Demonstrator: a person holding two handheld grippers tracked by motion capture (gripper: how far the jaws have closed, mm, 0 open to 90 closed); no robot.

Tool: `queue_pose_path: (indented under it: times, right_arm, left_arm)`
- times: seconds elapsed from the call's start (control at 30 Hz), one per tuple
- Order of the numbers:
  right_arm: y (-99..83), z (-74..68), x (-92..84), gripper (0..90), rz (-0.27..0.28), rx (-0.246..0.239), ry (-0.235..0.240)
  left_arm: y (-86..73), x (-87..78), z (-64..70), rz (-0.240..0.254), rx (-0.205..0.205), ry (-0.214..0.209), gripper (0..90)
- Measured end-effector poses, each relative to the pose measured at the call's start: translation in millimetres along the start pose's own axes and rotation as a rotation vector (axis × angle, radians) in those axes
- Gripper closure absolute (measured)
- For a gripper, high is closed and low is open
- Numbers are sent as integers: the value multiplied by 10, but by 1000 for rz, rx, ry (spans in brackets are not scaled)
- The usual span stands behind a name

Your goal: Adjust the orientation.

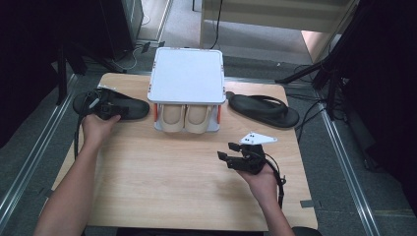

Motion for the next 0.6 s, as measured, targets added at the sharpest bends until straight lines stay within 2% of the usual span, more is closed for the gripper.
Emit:
queue_pose_path:
  times: [0.6]
  right_arm:
    - [62,-32,69,453,3,-6,22]
  left_arm:
    - [-361,-316,94,-40,20,-18,895]
Point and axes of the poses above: each handheld gripper's, and its own axes: x roughly forward along the jaws, y roughly out of its top, z roughly to its right, the point moved 4 cm from there along x, roughly forward along the jaws, and after that the axes turned 13 degrees about x, right-handed, at the moved point
